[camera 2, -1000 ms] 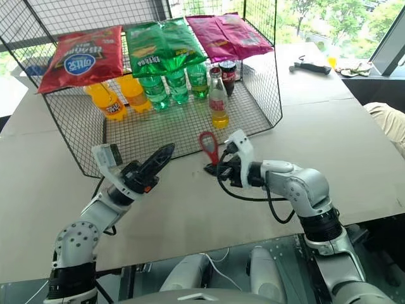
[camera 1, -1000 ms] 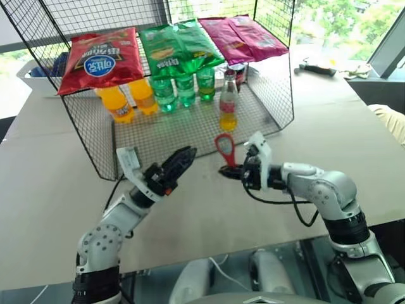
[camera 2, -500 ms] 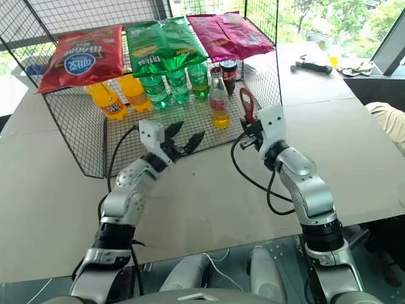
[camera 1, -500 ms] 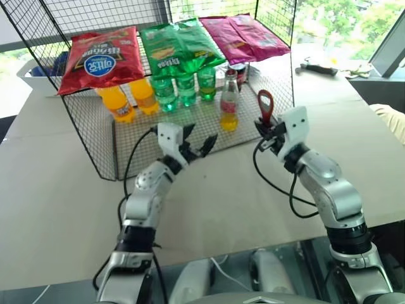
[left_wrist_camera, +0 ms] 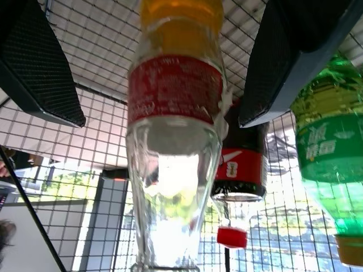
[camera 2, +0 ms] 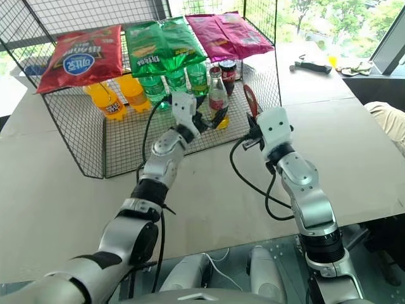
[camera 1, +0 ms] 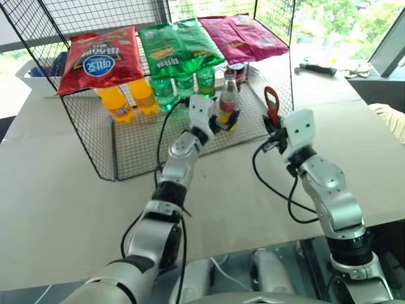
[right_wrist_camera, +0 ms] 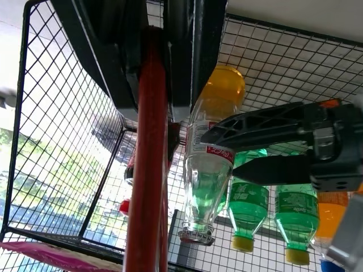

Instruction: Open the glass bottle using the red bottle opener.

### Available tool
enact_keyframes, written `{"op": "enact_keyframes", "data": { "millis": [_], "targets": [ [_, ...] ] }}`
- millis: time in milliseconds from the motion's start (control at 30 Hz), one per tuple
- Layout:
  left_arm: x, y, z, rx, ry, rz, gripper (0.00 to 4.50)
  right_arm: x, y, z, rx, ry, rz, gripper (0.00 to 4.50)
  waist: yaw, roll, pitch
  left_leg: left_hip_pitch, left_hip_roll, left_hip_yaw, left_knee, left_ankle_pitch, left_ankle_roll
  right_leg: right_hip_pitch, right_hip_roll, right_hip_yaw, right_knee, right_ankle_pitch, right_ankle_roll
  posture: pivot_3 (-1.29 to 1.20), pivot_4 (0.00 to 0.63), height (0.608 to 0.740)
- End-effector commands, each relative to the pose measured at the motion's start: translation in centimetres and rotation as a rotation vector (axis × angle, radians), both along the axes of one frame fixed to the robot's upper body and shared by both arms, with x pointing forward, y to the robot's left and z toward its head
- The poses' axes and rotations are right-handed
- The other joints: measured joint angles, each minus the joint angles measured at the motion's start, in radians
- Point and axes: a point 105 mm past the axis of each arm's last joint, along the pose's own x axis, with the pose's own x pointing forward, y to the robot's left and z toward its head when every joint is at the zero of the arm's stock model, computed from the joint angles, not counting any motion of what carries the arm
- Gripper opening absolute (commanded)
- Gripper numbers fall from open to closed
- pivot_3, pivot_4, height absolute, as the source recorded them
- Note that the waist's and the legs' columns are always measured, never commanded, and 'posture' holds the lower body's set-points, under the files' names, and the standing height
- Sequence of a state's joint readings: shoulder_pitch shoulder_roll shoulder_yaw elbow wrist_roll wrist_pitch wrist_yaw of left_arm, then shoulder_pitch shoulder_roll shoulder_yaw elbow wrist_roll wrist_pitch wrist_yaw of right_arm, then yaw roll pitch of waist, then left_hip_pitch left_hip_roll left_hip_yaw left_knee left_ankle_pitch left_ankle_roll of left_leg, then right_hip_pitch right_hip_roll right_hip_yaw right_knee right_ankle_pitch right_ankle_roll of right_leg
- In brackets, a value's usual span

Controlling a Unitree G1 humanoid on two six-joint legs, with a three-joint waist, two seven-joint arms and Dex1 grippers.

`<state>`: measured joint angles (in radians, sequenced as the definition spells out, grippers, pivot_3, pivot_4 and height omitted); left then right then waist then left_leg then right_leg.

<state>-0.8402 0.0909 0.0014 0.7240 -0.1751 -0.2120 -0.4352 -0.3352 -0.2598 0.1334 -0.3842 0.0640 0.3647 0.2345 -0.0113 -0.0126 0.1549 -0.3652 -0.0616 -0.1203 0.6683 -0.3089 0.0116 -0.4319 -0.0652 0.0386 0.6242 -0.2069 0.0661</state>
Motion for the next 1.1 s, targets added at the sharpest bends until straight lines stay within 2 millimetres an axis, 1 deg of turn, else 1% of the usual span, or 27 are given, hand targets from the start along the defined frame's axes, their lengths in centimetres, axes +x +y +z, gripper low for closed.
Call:
{"op": "enact_keyframes", "data": {
  "millis": [33, 167, 333, 500, 667, 900, 1100],
  "targets": [
    [0.6, -0.4, 1.0, -0.004, -0.046, 0.016, 4.46, -0.9, 0.2, 1.9, -0.001, -0.093, 0.000, 0.00, -0.001, 0.000, 0.000, 0.000, 0.000, 0.000, 0.000, 0.000, 0.000, 0.000, 0.000, 0.000, 0.000, 0.000, 0.000, 0.00, 0.150, 0.740],
    [1.5, -1.4, 1.5, 0.012, -0.036, 0.024, 4.46, -1.2, 0.4, 2.4, -0.010, -0.125, -0.009, 0.00, -0.001, 0.000, 0.000, 0.000, 0.000, 0.000, 0.000, 0.000, 0.000, 0.000, 0.000, 0.000, 0.001, 0.000, 0.000, 0.00, 0.150, 0.740],
    [2.1, -2.0, 1.9, 0.045, -0.036, 0.041, 4.46, -1.6, 0.2, 3.4, -0.023, -0.195, -0.054, 0.00, -0.001, 0.000, 0.000, 0.000, -0.001, 0.000, 0.001, 0.000, 0.000, 0.000, 0.000, 0.000, 0.001, 0.000, 0.000, 0.00, 0.150, 0.740],
    [2.3, -2.8, 1.7, 0.082, -0.022, 0.035, 4.46, -2.0, -0.5, 4.7, -0.026, -0.282, -0.141, 0.00, -0.002, 0.000, 0.000, 0.000, -0.001, 0.000, 0.001, 0.000, 0.000, 0.000, 0.000, 0.000, 0.001, 0.000, 0.000, 0.00, 0.150, 0.740],
    [2.7, -3.1, 1.3, 0.111, 0.007, 0.064, 4.46, -2.2, -1.5, 5.7, -0.016, -0.335, -0.229, 0.00, -0.002, 0.000, 0.000, 0.000, -0.001, 0.000, 0.001, 0.000, 0.000, 0.000, 0.000, 0.000, 0.002, 0.000, 0.000, 0.00, 0.150, 0.740],
    [3.0, -4.0, 1.3, 0.117, 0.044, 0.091, 4.46, -2.2, -1.8, 5.6, -0.005, -0.327, -0.259, 0.00, -0.002, -0.001, 0.000, 0.000, -0.001, 0.000, 0.001, 0.000, 0.000, 0.000, 0.000, 0.000, 0.002, 0.000, 0.000, 0.00, 0.150, 0.740],
    [3.6, -3.6, 1.8, 0.141, 0.042, 0.166, 4.46, -2.2, -2.2, 5.4, -0.013, -0.323, -0.276, 0.00, -0.003, -0.001, 0.000, 0.000, -0.002, 0.000, 0.001, 0.000, 0.000, 0.000, 0.000, 0.000, 0.002, 0.000, 0.000, 0.00, 0.150, 0.740]
  ]
}}
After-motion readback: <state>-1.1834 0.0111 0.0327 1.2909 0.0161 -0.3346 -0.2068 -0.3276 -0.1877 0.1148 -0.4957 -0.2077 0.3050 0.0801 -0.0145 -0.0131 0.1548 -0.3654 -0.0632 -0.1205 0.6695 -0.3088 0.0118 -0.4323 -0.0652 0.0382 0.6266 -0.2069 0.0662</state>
